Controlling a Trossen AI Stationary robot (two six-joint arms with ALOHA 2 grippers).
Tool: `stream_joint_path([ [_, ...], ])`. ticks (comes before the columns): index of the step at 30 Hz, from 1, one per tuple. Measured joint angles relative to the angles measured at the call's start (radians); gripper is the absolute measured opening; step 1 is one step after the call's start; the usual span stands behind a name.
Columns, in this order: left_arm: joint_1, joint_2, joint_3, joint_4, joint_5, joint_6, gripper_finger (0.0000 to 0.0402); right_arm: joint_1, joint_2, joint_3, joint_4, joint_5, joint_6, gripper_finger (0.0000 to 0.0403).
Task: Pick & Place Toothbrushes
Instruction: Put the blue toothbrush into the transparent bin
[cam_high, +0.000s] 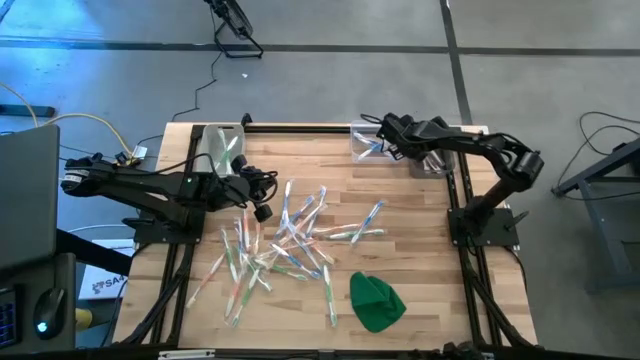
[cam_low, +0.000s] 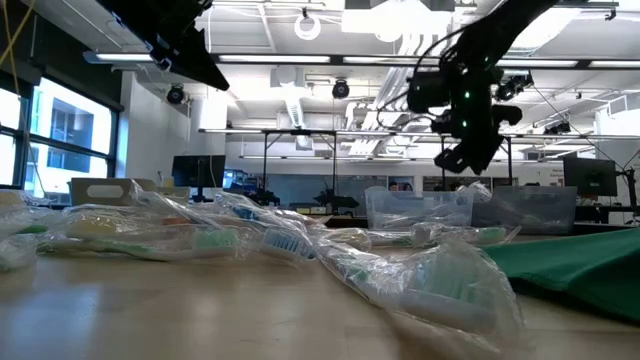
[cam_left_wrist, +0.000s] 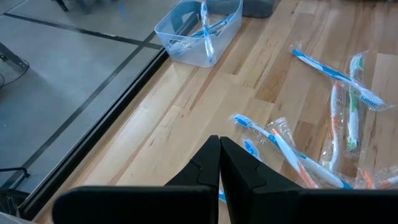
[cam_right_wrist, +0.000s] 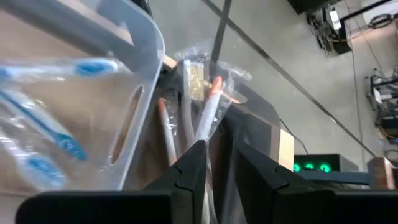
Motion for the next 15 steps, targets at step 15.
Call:
stream_joint_path([
  [15,0.000,0.000,0.000,0.000,0.000,0.000,0.0006,0.249,-0.284,0.000,-0.039,-0.216,-0.096,0.0066],
])
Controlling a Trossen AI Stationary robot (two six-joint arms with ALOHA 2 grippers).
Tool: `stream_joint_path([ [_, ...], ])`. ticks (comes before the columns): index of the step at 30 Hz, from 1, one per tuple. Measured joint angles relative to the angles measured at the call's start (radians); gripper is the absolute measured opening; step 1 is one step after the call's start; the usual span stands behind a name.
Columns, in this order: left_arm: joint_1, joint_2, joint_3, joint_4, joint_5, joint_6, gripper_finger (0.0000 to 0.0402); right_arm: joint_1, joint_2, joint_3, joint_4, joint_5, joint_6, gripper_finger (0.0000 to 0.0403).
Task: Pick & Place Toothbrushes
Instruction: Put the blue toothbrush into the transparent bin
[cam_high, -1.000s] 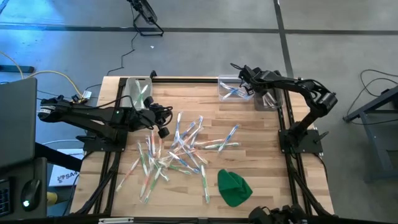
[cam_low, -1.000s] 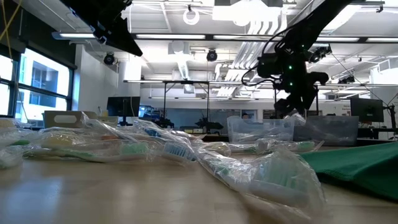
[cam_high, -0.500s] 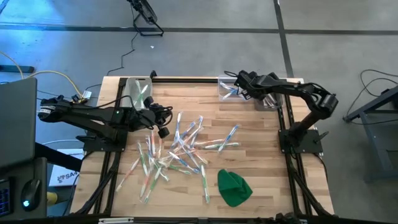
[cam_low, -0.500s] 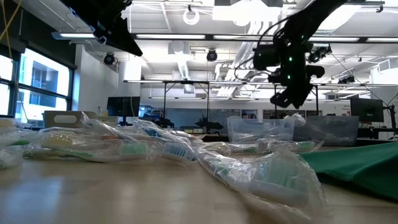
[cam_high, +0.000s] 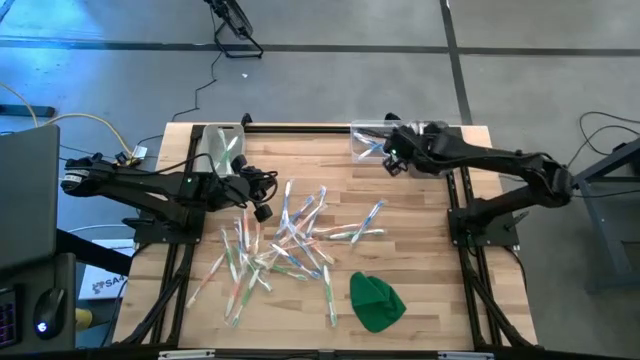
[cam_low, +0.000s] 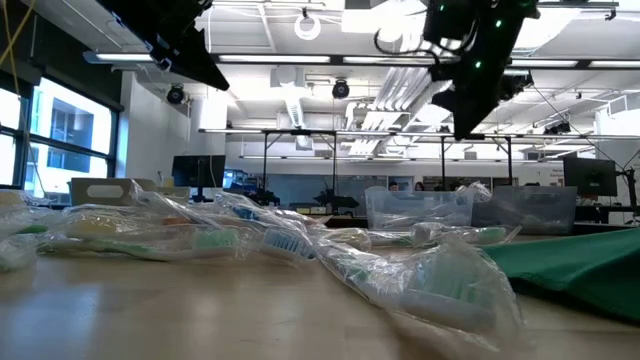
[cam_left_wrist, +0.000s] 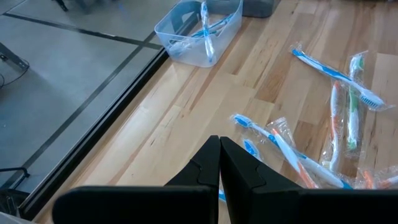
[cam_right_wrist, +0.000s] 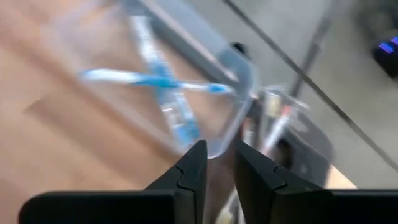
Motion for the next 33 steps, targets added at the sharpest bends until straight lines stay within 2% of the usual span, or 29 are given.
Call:
stream_joint_path([
  [5,0.000,0.000,0.000,0.000,0.000,0.000,0.0006,0.061,-0.039,0.000,0.002,-0.217,-0.192,0.0066],
  [12,0.000,0.000,0.000,0.000,0.000,0.000,0.0006,0.112,-0.043,0.000,0.026,-0.614,-0.429,0.0066],
  [15,0.000,0.000,0.000,0.000,0.000,0.000,0.0006,0.129,-0.043,0.000,0.032,-0.727,-0.513,0.0066],
  [22,0.000,0.000,0.000,0.000,0.000,0.000,0.0006,0.152,-0.043,0.000,0.032,-0.746,-0.525,0.0066],
  [28,0.000,0.000,0.000,0.000,0.000,0.000,0.0006,0.159,-0.043,0.000,0.036,-0.812,-0.558,0.0066],
  [33,0.000,0.000,0.000,0.000,0.000,0.000,0.0006,0.212,-0.030,0.000,0.036,-0.719,-0.626,0.0095],
])
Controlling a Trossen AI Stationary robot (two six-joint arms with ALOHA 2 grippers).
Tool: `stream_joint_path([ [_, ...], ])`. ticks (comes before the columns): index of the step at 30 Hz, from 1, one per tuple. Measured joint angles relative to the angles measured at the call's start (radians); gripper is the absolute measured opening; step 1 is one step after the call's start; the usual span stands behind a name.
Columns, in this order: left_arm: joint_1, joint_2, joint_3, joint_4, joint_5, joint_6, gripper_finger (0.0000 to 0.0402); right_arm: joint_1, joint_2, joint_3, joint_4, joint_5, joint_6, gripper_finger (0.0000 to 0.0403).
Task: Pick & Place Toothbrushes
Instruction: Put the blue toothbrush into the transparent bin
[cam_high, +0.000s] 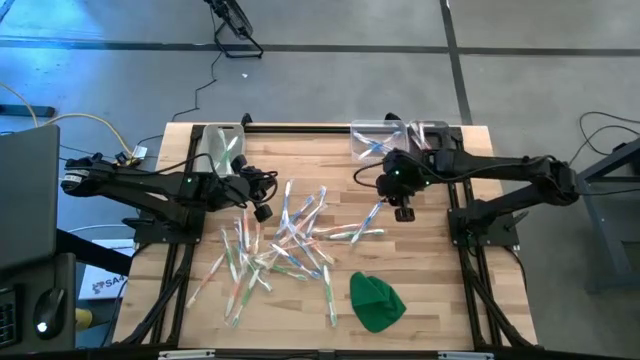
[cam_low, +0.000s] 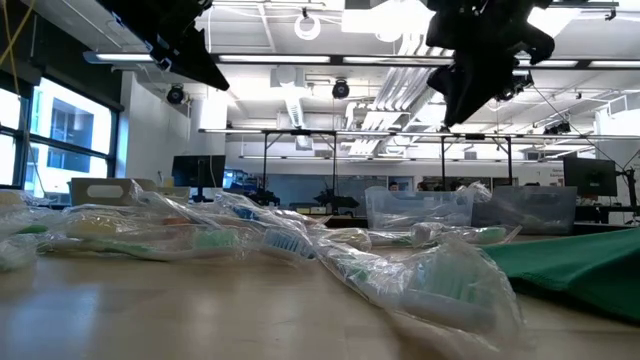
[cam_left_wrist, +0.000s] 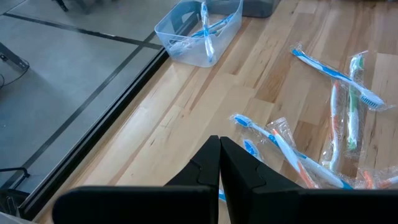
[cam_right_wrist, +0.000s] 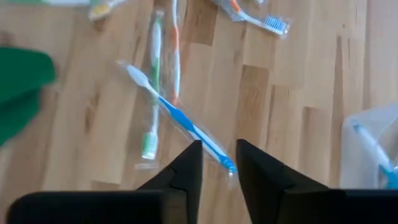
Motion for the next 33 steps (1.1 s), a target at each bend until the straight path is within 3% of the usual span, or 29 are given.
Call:
stream_joint_path([
  [5,0.000,0.000,0.000,0.000,0.000,0.000,0.0006,0.046,0.016,0.001,0.001,0.017,-0.071,0.0152],
  [9,0.000,0.000,0.000,0.000,0.000,0.000,0.0006,0.070,0.059,0.001,0.008,0.000,-0.099,0.0171],
  [33,0.000,0.000,0.000,-0.001,0.000,0.000,0.0006,0.086,0.464,0.000,0.132,0.046,-0.126,0.0155],
])
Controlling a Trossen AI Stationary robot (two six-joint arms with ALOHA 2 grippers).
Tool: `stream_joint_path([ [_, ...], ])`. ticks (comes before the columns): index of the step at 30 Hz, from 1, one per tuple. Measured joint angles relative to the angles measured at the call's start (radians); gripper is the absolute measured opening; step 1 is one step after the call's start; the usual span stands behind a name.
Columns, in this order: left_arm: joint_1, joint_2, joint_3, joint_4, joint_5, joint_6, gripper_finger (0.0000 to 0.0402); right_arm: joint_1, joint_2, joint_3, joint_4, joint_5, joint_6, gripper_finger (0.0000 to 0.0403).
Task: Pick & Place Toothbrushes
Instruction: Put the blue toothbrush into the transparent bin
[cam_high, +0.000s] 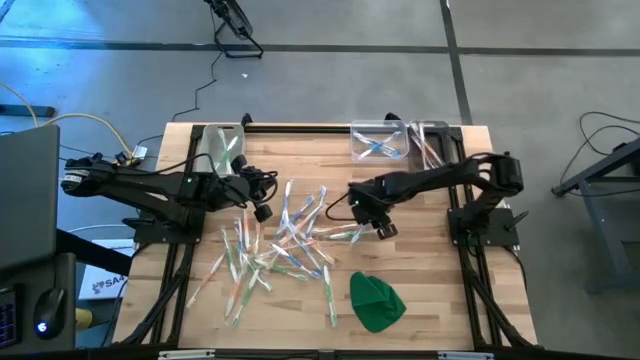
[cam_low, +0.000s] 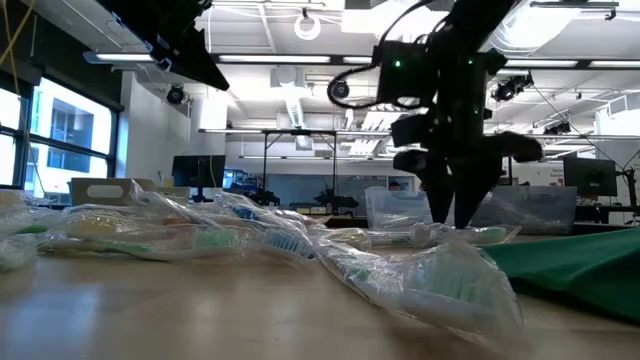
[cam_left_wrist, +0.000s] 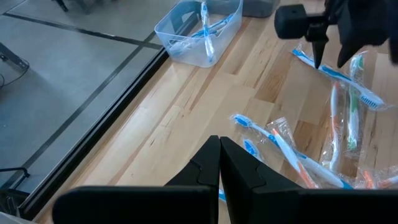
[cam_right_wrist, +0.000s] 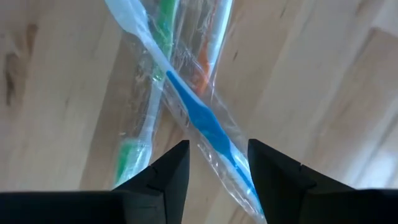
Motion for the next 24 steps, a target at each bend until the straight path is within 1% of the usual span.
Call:
stream_joint_path([
  [8,0.000,0.000,0.000,0.000,0.000,0.000,0.0006,0.000,0.062,0.001,0.014,0.004,0.000,0.0155],
  [11,0.000,0.000,0.000,-0.001,0.000,0.000,0.0006,-0.001,0.063,0.001,0.014,0.003,0.000,0.0145],
  [14,0.000,0.000,0.000,-0.001,0.000,0.000,0.0006,-0.001,0.064,0.001,0.012,0.003,0.000,0.0119],
  [21,0.000,0.000,0.000,-0.001,0.000,0.000,0.0006,-0.001,0.064,0.001,0.011,0.006,0.001,0.0038],
  [24,0.000,0.000,0.000,-0.001,0.000,0.000,0.0006,-0.001,0.056,0.001,0.004,0.016,0.003,0.0017],
])
